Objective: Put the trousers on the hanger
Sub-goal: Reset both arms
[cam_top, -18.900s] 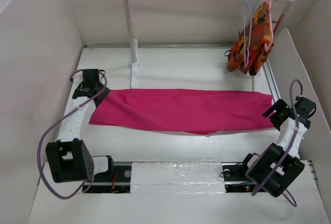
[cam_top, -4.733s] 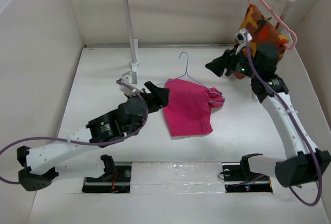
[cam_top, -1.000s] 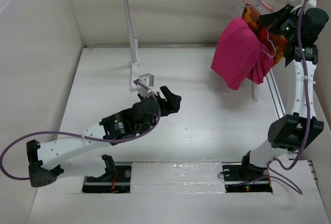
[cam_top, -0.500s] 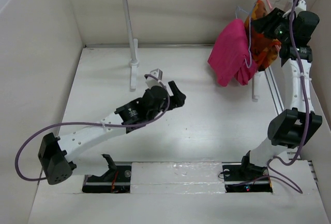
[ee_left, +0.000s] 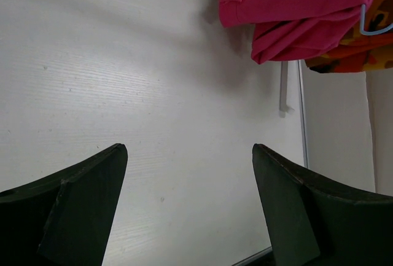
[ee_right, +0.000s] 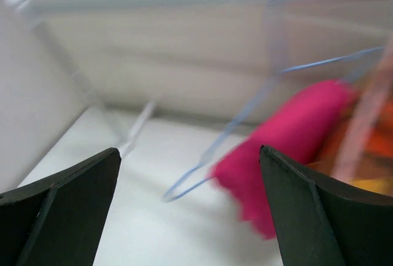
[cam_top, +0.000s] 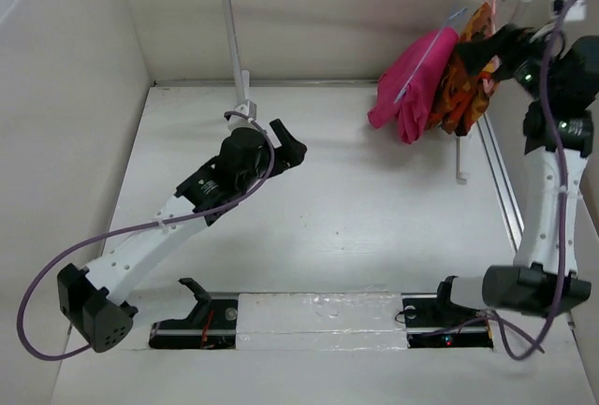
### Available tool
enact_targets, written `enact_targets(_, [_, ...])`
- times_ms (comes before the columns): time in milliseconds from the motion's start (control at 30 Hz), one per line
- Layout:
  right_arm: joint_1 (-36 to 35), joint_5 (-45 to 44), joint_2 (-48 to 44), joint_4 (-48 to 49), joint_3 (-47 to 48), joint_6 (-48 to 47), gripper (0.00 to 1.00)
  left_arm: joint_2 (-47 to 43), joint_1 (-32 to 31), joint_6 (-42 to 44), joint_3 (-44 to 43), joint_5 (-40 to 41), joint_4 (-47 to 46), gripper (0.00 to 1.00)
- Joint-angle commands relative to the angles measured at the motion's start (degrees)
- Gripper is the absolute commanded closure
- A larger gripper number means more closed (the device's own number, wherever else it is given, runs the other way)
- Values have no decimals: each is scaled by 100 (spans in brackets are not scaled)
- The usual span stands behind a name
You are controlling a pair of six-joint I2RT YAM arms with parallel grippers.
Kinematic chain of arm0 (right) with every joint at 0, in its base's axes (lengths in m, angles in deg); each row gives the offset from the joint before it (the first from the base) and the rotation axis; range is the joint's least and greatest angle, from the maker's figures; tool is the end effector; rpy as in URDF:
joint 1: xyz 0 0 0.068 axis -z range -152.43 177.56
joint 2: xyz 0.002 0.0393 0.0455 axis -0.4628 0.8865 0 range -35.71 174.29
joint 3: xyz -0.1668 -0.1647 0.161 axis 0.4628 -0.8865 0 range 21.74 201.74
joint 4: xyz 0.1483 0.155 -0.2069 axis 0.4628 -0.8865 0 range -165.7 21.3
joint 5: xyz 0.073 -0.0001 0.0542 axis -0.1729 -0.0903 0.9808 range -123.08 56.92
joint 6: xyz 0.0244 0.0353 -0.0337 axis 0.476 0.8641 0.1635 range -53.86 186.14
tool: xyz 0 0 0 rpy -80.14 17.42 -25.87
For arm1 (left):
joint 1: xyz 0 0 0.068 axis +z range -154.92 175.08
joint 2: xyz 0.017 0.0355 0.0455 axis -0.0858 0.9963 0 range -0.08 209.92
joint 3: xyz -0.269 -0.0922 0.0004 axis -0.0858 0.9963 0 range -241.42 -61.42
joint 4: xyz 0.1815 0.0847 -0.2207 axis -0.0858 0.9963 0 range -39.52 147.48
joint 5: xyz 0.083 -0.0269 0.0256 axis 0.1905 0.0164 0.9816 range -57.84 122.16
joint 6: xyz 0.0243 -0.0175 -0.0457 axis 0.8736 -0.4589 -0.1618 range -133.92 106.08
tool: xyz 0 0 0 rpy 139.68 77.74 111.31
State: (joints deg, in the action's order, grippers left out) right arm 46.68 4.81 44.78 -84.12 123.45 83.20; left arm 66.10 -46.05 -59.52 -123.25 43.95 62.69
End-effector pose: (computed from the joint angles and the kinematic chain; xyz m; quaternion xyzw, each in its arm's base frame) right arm 0.3092 -0.0833 0.5547 -0.0321 0.6776 0.2051 0.7056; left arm 0.2319 -0.1925 0.3729 -0.0924 0.7943 -0.3485 0.4889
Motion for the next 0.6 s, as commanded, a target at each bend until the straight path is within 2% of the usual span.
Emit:
enact_targets(0, [-1012, 571, -1057, 652, -1168, -212, 0, -577, 34, 104, -85, -45, 168, 21])
enact_targets(33, [-1589, 562, -1279, 733, -1545, -290, 0, -666, 34, 87, 11, -2, 194, 21])
enact_targets(167, [-2760, -77, -2562, 287, -3295, -773, 0, -1281, 34, -53, 188, 332, 589, 20])
enact_targets(200, [-2921, -219, -2843, -54, -3968, -940, 0, -1561, 34, -63, 258, 402, 703, 20])
enact_targets(267, [-3150, -509, -3625, -486, -4578, -1151, 0, -1861, 34, -97, 521, 587, 1046, 19])
enact_targets(300, [-3359, -859, -4115, -1254, -5095, -1422, 0, -2297, 34, -211, 766, 648, 1334, 19])
enact_targets(333, [-3362, -862, -4120, -1262, -5309, -1425, 0, -2302, 34, -212, 899, 649, 1337, 19])
enact_targets(433, [-3362, -1319, -4927, -2008, -5871, -1565, 0, -2915, 34, -519, 1468, 466, 1547, 20])
enact_targets(567, [-3362, -1372, -5324, -2149, -5875, -1513, 0, -3488, 34, -766, 1911, 254, 1452, 19])
